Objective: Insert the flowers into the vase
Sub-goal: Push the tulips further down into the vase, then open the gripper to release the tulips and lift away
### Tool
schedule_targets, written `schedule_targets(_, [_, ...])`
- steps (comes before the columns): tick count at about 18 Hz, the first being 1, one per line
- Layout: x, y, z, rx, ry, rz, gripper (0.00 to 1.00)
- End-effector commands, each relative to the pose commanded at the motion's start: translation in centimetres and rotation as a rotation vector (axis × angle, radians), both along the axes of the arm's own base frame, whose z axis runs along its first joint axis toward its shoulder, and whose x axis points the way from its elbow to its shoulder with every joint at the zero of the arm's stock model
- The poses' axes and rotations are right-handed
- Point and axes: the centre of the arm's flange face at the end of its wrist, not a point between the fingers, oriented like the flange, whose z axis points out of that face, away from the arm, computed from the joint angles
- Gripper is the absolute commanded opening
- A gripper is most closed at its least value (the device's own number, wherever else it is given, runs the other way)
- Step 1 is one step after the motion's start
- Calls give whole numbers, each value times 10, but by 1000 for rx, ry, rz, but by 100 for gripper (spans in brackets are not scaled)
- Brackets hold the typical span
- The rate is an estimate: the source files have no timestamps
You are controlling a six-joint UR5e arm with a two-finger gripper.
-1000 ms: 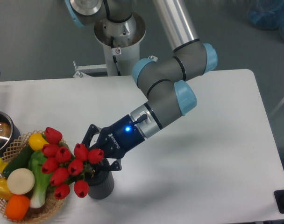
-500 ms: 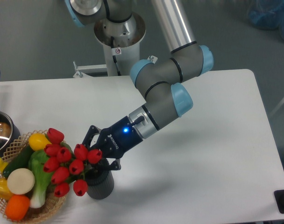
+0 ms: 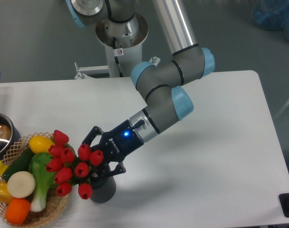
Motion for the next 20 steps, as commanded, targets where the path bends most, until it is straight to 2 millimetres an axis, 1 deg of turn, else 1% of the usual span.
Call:
schedule_targets(2, [0,-2,-2,-4,-5,3,92])
schedule_targets(5, [-8,-10,-4,-5,-6,19,94])
schedule_targets(7, [-17,-17,-5,-7,-8,38,95])
schedule_targets(9, [-19,-22,0,-2,-3,47,96])
schedule_targets(14, [-30,-33,-4,-10,-10,72,98])
schedule_targets(16, [-29,-37,-1,-10,-8,78,98])
schedule_targets(20, [-28,-43,-9,-65,19,90,98])
